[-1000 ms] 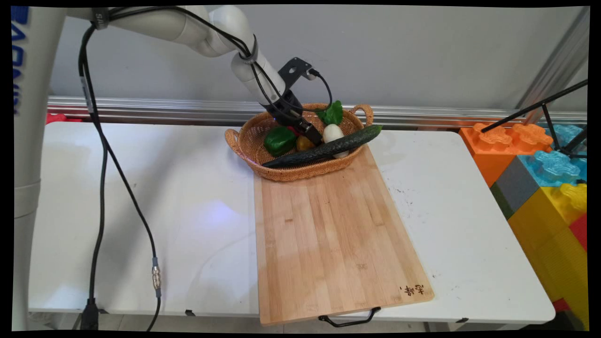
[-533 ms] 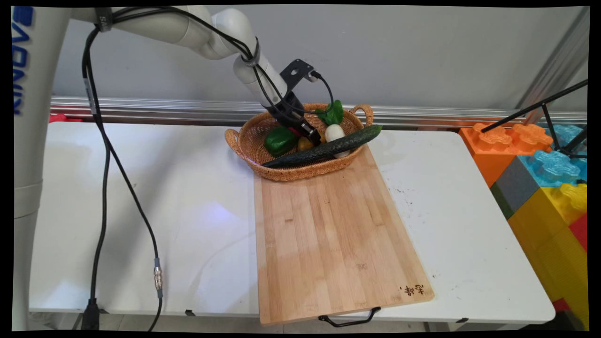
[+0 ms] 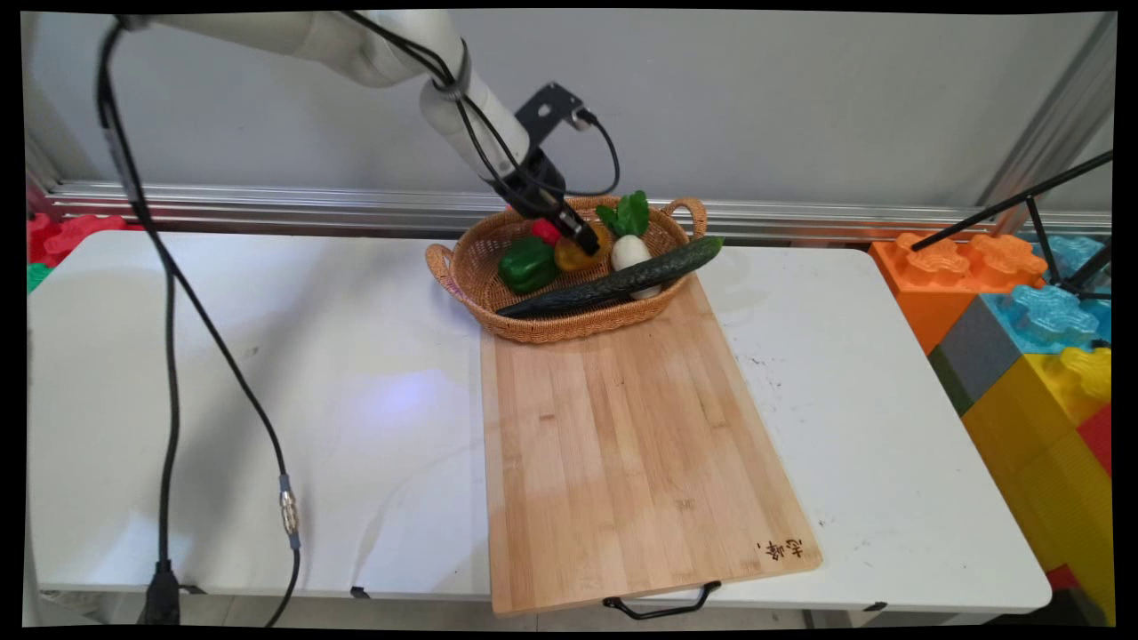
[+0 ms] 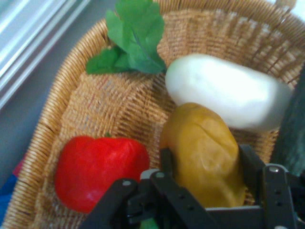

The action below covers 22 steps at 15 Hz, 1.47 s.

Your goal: Place the picked object on the cutting board

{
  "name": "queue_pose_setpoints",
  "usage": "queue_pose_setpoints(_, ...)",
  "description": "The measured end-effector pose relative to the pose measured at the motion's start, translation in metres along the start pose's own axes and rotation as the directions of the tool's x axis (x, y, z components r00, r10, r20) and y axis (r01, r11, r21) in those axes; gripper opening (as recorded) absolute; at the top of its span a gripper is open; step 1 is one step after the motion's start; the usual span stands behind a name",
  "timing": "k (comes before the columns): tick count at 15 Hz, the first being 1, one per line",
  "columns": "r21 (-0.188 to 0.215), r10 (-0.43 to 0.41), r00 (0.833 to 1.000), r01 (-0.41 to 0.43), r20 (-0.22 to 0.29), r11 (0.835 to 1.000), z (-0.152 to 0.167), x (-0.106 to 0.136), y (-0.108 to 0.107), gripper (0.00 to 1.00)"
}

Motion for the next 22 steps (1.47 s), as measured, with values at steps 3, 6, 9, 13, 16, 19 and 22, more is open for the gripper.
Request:
queue_pose_setpoints(3, 0.015, 0.007, 0.999, -0.007, -0.040, 1.000, -0.032, 0.011, 0.009, 0.00)
queue_pose_setpoints(6, 0.020, 0.030, 0.994, -0.028, -0.103, 0.999, -0.067, 0.031, 0.026, 0.00)
queue_pose_setpoints(9, -0.023, 0.056, 0.989, -0.060, -0.140, 0.998, -0.089, 0.045, 0.049, 0.00)
queue_pose_setpoints(13, -0.131, 0.085, 0.986, -0.104, -0.145, 0.986, -0.103, 0.051, 0.087, 0.00)
queue_pose_setpoints(16, -0.210, 0.121, 0.983, -0.148, -0.137, 0.966, -0.107, 0.048, 0.115, 0.00)
queue_pose_setpoints(19, -0.264, 0.184, 0.975, -0.212, -0.127, 0.941, -0.098, 0.040, 0.142, 0.00)
queue_pose_setpoints(22, -0.267, 0.243, 0.965, -0.262, -0.103, 0.927, -0.077, 0.026, 0.157, 0.00)
